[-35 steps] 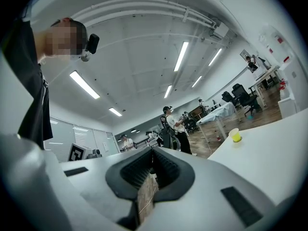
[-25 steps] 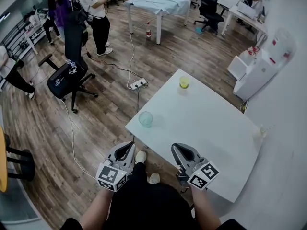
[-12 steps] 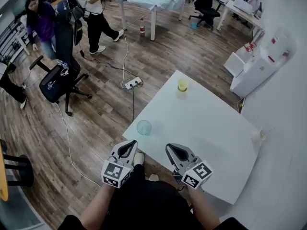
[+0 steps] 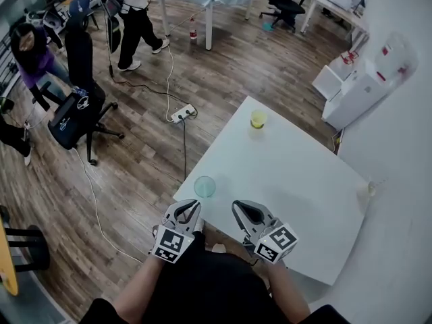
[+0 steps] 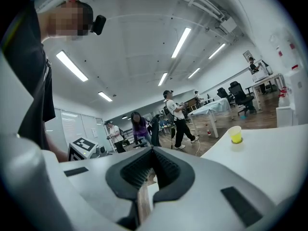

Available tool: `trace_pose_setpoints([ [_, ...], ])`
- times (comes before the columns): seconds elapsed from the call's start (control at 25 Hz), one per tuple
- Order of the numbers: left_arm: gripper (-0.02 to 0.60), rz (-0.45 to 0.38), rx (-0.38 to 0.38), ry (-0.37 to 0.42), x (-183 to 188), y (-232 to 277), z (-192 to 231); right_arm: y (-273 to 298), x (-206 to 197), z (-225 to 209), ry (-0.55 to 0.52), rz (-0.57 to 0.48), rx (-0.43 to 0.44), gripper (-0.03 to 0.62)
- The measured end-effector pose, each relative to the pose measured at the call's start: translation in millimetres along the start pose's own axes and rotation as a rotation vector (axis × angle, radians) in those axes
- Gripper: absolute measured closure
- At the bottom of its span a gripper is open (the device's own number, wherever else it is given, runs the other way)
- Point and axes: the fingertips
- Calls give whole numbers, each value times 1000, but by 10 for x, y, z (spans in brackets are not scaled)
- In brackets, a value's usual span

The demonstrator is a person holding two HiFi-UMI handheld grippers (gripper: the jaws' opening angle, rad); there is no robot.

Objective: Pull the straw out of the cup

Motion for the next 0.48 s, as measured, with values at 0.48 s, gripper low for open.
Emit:
trace_pose_setpoints([
  [0.48, 474, 96, -66, 82, -189, 210, 111, 227, -77, -130, 7, 34, -44, 572],
])
Point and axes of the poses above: the fingertips, and each gripper's own axes: y forward along the fingers, z to its left, x out of its top, and after that the axes turned 13 degrees about -x, right-handed
